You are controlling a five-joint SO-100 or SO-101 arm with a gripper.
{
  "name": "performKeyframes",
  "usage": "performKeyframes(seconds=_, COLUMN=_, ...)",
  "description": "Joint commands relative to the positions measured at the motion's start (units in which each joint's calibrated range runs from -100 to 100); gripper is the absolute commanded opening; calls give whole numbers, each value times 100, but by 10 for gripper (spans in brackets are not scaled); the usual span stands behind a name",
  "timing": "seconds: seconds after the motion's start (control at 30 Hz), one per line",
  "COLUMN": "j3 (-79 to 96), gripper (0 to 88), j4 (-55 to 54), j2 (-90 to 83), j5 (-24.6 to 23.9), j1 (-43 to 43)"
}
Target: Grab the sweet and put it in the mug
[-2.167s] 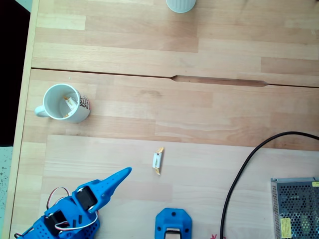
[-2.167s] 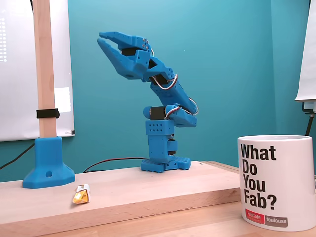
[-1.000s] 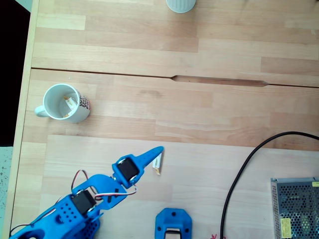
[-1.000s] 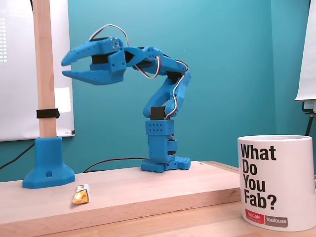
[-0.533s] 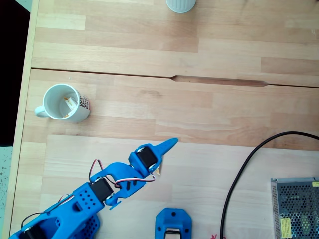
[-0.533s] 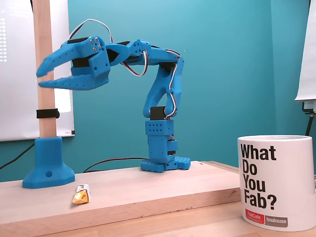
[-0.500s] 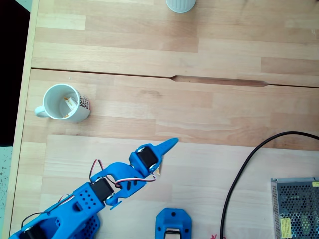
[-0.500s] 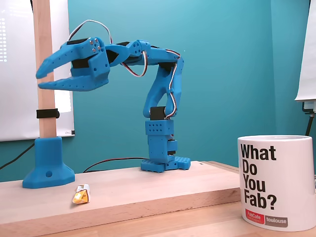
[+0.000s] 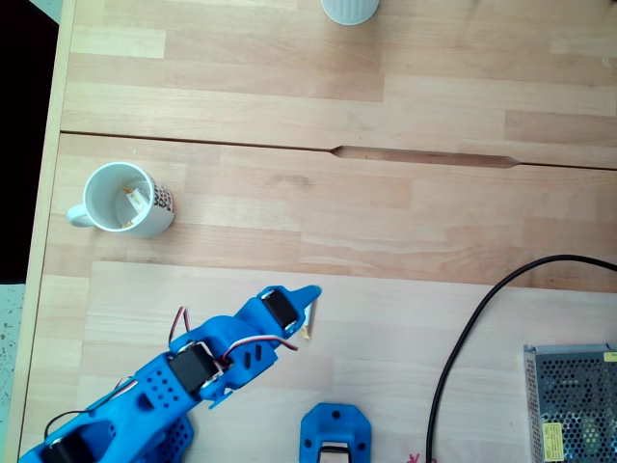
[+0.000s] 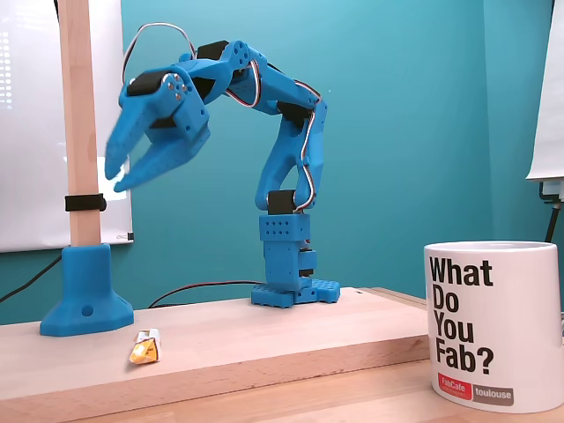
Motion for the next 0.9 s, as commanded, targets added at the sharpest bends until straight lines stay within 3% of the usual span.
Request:
performKeyframes(seconds=0.0, j3=-419, gripper=32, j4=567, j2=277, j5=15, j1=59)
performKeyframes(seconds=0.6, j3=-464, gripper=30, j4=1688, j2=1370, j5=15, j1=67)
performKeyframes(seconds=0.87, j3=-1365, gripper=30, j4=1873, j2=2205, j5=15, j1=67)
